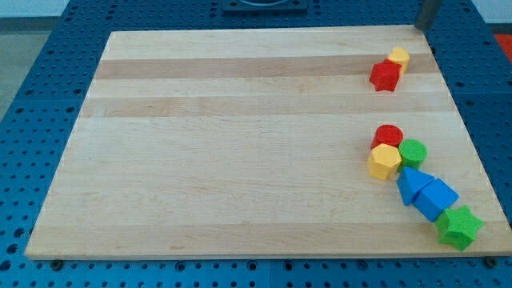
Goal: Push the yellow heart closer to the red circle
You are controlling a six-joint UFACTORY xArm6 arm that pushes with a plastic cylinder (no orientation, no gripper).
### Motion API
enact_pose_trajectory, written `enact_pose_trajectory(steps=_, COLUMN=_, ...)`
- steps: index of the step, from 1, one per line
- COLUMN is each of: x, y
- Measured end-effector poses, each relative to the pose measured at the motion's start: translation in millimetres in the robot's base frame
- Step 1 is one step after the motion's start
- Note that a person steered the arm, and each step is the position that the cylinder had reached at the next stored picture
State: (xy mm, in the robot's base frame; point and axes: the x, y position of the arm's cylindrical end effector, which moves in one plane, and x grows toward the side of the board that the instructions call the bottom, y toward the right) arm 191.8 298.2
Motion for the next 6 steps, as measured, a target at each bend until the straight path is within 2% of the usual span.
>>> enact_pose_trajectory(steps=1, x=13, y=-55)
enact_pose_trajectory(steps=2, x=37, y=-71)
enact_pose_trajectory(steps=4, x=73, y=-66)
enact_pose_trajectory(steps=6, x=143, y=-66)
